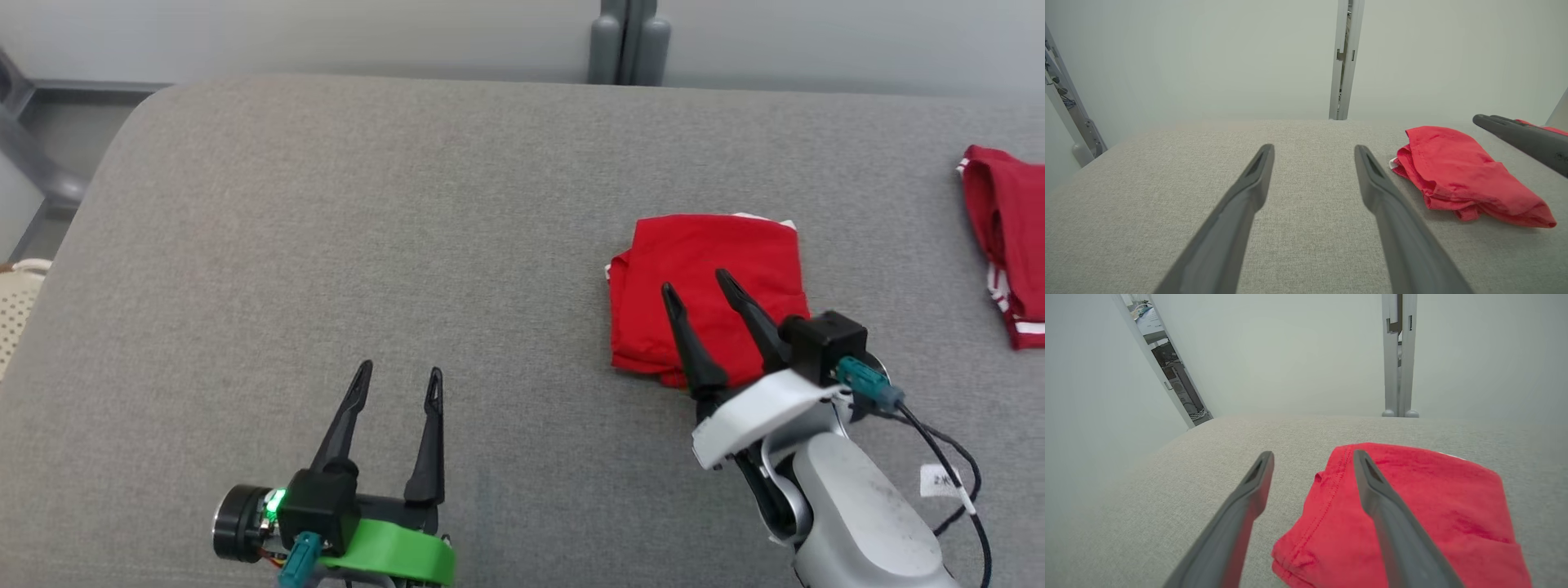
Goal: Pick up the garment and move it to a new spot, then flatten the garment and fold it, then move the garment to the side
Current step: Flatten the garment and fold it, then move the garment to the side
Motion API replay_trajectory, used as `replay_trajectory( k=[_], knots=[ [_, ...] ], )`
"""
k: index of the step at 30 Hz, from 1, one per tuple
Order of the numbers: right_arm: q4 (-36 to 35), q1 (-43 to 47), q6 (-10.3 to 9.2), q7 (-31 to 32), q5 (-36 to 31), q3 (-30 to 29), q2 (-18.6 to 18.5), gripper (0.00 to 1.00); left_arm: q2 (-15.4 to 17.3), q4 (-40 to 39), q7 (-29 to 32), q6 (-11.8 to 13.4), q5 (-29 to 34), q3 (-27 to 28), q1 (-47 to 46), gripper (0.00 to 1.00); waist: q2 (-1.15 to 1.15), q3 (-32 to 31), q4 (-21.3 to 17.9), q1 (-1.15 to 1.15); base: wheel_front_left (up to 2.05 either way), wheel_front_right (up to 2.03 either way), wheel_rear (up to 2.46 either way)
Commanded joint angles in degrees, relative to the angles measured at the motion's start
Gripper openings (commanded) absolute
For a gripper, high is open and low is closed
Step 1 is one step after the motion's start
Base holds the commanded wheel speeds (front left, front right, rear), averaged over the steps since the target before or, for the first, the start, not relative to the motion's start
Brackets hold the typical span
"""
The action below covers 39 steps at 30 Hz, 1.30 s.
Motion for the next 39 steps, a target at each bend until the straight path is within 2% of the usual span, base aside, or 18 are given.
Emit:
replay_trajectory(
  k=[1, 8, 17, 26, 39],
  knots=[
    [-0.9, 2.6, -0.08, -0.1, 0.2, -0.3, -0.7, 1.00, 0.1, -0.4, -0.2, -0.4, 0.6, 1.0, 1.3, 1.00, 0.00, -4.7, -5.2, 0.00, 0.00, 0.00, 0.00],
    [-7.0, 10.1, -0.08, -0.1, 0.0, -2.7, -1.9, 1.00, 0.1, -2.0, -0.2, -1.0, 1.8, 6.1, 5.4, 1.00, 0.00, -7.7, -10.3, 0.00, 0.00, 0.00, 0.00],
    [-11.8, 16.8, -0.08, -0.1, -1.8, -6.4, -1.9, 1.00, 0.1, -2.6, -0.2, -2.3, 2.5, 10.8, 9.3, 1.00, 0.00, -11.0, -13.3, 0.00, 0.00, 0.00, 0.00],
    [-12.6, 20.7, -0.07, -0.1, -2.8, -8.7, -0.9, 1.00, 0.1, -1.8, -0.2, -2.2, 2.6, 13.3, 12.8, 1.00, 0.00, -13.5, -14.1, 0.00, 0.00, 0.00, 0.00],
    [-12.5, 21.1, -0.08, -0.1, -2.9, -7.3, -1.1, 1.00, 0.1, -0.1, -0.2, -2.0, 2.0, 14.3, 13.9, 1.00, 0.00, -13.8, -13.6, 0.00, 0.00, 0.00, 0.00]
  ],
)
